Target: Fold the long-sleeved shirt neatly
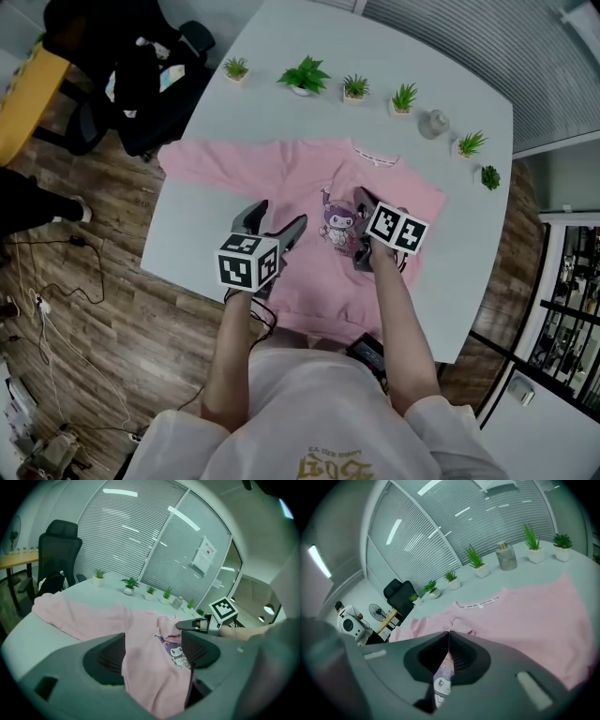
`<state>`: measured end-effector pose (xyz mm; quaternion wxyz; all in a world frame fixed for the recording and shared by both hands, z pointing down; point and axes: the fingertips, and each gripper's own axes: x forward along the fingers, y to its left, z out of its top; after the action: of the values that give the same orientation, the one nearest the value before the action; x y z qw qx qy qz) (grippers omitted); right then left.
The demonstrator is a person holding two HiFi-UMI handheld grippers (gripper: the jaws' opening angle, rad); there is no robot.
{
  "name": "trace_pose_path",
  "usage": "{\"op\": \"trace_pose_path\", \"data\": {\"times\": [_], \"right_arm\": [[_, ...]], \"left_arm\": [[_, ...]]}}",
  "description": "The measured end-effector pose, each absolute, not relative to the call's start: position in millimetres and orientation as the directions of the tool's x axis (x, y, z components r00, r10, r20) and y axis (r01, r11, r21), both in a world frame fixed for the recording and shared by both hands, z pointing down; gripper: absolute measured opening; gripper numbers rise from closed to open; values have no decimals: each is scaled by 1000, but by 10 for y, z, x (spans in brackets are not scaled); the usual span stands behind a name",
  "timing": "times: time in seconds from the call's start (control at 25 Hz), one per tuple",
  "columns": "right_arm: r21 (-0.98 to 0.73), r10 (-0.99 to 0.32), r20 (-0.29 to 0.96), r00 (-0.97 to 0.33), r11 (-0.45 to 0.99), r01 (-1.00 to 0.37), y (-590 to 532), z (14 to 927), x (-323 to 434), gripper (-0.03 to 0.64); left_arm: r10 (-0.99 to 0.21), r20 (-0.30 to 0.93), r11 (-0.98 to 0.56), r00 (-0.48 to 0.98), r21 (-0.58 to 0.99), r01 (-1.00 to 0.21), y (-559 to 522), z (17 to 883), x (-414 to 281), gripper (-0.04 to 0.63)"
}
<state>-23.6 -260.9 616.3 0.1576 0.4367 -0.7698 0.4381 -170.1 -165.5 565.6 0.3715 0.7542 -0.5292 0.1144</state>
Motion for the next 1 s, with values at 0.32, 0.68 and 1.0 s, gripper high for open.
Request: {"op": "trace_pose_path", "data": {"times": [0.32,0.68,1.0], "right_arm": [[-489,-357,581,-731,565,-665,-2407,5852,-1126,205],[-576,-488,447,-750,484,-659,-2277,5442,-683,259],[-569,-522,359,-774,535,-624,-1798,4956,-219,255]], "left_arm": [[-730,552,-152,403,443,-883,-1624,5630,-1771,381],[-742,548,-152,387,425,-892,-1594,5583,-1783,382],[-795,519,-120,313,372,-920,-1431,5186,-1752,377]]}}
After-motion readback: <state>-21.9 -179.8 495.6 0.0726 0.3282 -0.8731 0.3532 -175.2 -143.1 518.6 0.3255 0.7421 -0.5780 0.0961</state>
